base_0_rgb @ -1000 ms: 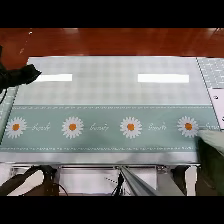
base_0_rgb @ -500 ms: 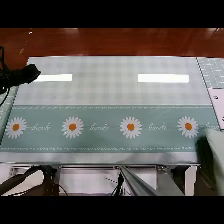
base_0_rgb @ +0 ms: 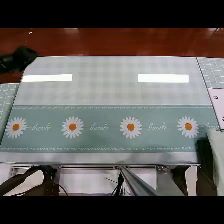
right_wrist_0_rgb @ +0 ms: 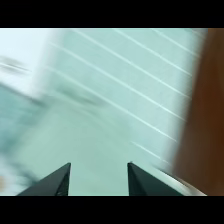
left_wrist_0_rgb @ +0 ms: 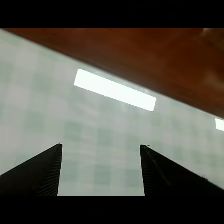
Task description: Fold the shirts.
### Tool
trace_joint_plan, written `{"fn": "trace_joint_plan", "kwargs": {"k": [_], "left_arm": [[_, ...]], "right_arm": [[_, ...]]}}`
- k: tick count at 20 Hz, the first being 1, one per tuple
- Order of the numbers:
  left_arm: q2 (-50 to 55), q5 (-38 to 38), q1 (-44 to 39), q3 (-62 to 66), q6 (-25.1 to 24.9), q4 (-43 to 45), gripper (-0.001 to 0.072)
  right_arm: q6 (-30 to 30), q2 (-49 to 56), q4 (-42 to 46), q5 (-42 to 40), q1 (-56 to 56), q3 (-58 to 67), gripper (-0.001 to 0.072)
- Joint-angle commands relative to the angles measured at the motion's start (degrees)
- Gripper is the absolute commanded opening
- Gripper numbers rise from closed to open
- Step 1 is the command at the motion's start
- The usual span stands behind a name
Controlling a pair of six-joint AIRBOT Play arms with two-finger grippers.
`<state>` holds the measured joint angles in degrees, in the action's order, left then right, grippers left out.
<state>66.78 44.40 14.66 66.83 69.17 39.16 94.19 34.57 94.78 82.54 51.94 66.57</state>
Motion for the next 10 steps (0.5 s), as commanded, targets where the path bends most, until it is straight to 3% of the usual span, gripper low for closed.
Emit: {"fn": "trace_joint_plan", "kwargs": {"k": [1, 2, 4, 7, 8, 10], "left_arm": [[-0.11, 12.26, -1.07, 7.85, -2.62, -7.02, 0.0569], [-0.11, 15.28, -2.47, 9.66, -5.07, -5.90, 0.0569], [-0.09, 19.41, -7.23, 12.39, -4.31, 4.63, 0.0569], [0.31, 24.87, -17.81, 13.29, 11.04, 34.64, 0.0569], [0.94, 28.13, -21.40, 13.29, 14.67, 41.75, 0.0572], [2.60, 33.18, -26.93, 13.27, 15.15, 47.17, 0.0573]], "right_arm": [[-9.42, 5.22, -48.26, -19.32, -2.71, 1.57, 0.0433], [-12.41, 7.78, -55.28, -20.15, -5.88, 1.57, 0.0433], [-15.10, 13.07, -54.34, -16.33, -15.65, 1.57, 0.0433], [-12.59, 21.05, -33.27, -10.14, -34.86, 1.57, 0.0448], [-10.71, 23.39, -27.28, -10.10, -40.96, 1.57, 0.0493], [-8.15, 26.60, -19.39, -11.54, -50.03, 1.57, 0.0564]]}}
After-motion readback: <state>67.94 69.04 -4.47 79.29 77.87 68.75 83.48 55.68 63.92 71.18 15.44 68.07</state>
